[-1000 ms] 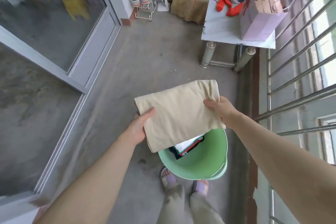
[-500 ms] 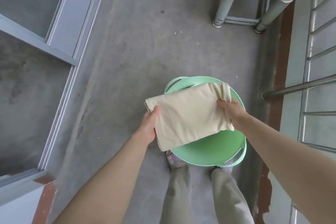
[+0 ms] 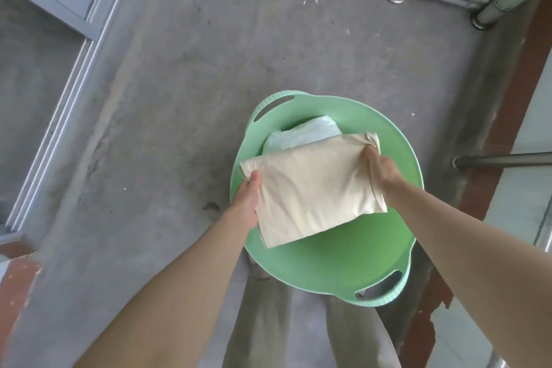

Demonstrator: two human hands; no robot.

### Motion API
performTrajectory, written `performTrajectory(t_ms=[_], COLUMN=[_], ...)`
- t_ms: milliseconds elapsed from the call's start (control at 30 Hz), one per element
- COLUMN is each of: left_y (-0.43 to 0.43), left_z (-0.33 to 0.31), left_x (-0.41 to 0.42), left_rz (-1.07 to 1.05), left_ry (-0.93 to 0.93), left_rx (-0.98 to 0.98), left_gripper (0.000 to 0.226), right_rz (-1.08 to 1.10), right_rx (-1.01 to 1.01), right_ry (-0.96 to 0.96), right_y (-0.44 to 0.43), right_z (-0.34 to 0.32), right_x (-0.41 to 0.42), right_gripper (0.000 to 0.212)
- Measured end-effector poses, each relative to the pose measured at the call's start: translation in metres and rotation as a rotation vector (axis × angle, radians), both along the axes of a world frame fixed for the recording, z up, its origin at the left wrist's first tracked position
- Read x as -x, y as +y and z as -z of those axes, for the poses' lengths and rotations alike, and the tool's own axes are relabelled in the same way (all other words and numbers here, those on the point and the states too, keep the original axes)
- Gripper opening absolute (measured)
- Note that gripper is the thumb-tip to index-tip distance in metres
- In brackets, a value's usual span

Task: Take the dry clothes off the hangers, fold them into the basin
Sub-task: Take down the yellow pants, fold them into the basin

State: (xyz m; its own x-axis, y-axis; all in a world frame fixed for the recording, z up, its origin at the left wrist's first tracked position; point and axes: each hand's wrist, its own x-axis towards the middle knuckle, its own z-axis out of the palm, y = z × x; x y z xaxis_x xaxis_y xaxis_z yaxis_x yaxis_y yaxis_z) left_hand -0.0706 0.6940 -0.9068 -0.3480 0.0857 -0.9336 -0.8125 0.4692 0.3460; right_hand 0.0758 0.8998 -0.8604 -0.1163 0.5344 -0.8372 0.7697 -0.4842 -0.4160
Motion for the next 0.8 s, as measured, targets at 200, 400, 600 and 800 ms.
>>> performTrajectory(t_ms=[200,400,600,800], left_y=[0.022,0.037,0.037,0.03], left_z=[0.036,0.061,0.07,0.078], left_x=[0.026,0.028,0.027,0.03], left_rz=[-0.016,-0.155,-0.135,-0.362], left_ry=[0.037,0.046,0.025,-0.063], left_rx=[-0.019,0.077,-0.009,-0.051], left_gripper=[0.06,0.043,0.048,0.026], right_rz=[-0.066,-0.201,-0.054,0.11], right_rx=[-0.081,-0.161,-0.114,-0.112], right_ry=[0.081,0.046,0.133,0.259], right_y=[0.026,0.028,0.025,0.032], right_z=[0.023,0.056,0.073,0.075], right_x=[0.029,0.04,0.039,0.051], right_gripper=[0.046,0.047,0.031,0.027])
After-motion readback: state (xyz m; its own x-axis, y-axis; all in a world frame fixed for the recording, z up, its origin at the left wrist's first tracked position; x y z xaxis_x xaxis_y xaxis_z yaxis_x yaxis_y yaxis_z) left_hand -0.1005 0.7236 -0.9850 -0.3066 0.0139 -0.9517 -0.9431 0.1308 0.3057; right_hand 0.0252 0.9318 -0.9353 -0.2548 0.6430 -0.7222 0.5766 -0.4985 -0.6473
